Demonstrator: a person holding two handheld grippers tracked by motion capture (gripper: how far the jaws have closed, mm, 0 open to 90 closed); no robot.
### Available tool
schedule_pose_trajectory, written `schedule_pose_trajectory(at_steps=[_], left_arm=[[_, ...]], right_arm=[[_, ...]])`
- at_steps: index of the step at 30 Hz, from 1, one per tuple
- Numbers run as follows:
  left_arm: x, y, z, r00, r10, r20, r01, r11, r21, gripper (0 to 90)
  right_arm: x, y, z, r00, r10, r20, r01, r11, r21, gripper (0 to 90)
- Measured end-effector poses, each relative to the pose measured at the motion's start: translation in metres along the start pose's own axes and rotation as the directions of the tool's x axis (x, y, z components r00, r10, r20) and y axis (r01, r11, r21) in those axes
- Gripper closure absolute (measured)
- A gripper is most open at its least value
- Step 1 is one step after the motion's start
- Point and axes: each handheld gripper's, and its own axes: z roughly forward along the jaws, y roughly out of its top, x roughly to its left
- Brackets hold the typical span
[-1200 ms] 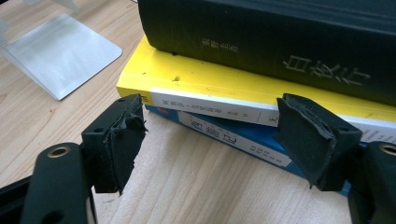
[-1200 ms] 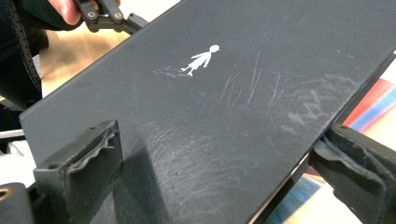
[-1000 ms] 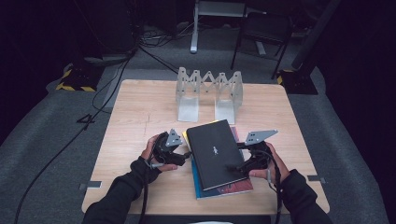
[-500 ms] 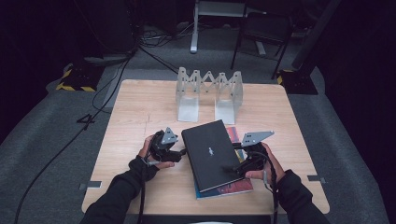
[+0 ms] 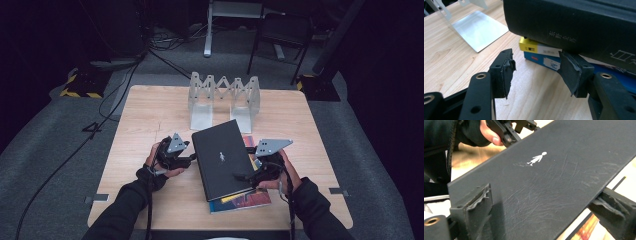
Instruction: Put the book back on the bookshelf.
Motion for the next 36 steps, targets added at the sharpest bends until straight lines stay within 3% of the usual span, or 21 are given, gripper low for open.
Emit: schedule_pose_trajectory(at_steps=[5, 8, 11, 14, 16, 17, 18, 19, 20, 29, 34, 36], left_arm=[[0.005, 0.003, 0.009, 0.9994, 0.029, -0.019, -0.028, 0.9992, 0.027, 44.3], [0.013, 0.004, 0.011, 1.0000, -0.003, 0.000, 0.003, 0.9998, 0.020, 44.1], [0.015, 0.003, 0.013, 0.9999, -0.010, 0.011, 0.010, 0.9999, 0.008, 44.3], [0.015, 0.003, 0.011, 0.9995, -0.027, 0.014, 0.027, 0.9995, -0.017, 44.5], [0.016, 0.003, 0.007, 0.9993, -0.030, 0.020, 0.031, 0.9986, -0.044, 45.9], [0.016, 0.003, 0.007, 0.9993, -0.030, 0.020, 0.031, 0.9986, -0.044, 45.9], [0.017, 0.004, 0.001, 0.9986, -0.048, 0.022, 0.050, 0.9947, -0.090, 45.9], [0.017, 0.004, 0.001, 0.9986, -0.048, 0.022, 0.050, 0.9947, -0.090, 46.5], [0.016, 0.008, -0.004, 0.9987, -0.049, 0.013, 0.051, 0.9912, -0.122, 47.0], [0.017, 0.023, -0.012, 0.9997, -0.025, 0.006, 0.025, 0.9850, -0.171, 48.8], [0.022, 0.034, -0.020, 0.9995, -0.025, -0.017, 0.021, 0.9744, -0.224, 51.1], [0.025, 0.038, -0.023, 0.9990, -0.042, -0.014, 0.037, 0.9691, -0.244, 52.8]], right_arm=[[-0.007, 0.006, -0.003, 0.9998, 0.012, -0.013, -0.012, 0.999, -0.035, 18.0], [-0.011, 0.011, -0.004, 0.9996, 0.007, -0.027, -0.008, 0.999, -0.039, 22.5], [-0.015, 0.013, -0.006, 0.9989, 0.008, -0.046, -0.010, 0.999, -0.051, 27.0], [-0.014, 0.015, -0.007, 0.9977, -0.011, -0.067, 0.006, 0.997, -0.071, 30.5], [-0.008, 0.019, -0.011, 0.9964, -0.058, -0.062, 0.052, 0.994, -0.095, 32.0], [-0.008, 0.019, -0.011, 0.9964, -0.058, -0.062, 0.052, 0.994, -0.095, 32.0], [-0.004, 0.020, -0.015, 0.9937, -0.101, -0.048, 0.095, 0.989, -0.110, 33.3], [-0.004, 0.020, -0.015, 0.9937, -0.101, -0.048, 0.095, 0.989, -0.110, 33.3], [0.001, 0.022, -0.020, 0.9889, -0.146, -0.025, 0.142, 0.981, -0.129, 36.4], [0.009, 0.023, -0.034, 0.9741, -0.223, 0.038, 0.226, 0.959, -0.173, 42.8], [0.008, 0.023, -0.039, 0.9608, -0.268, 0.071, 0.277, 0.939, -0.206, 50.6], [0.008, 0.024, -0.039, 0.9588, -0.273, 0.078, 0.283, 0.936, -0.209, 52.0]])
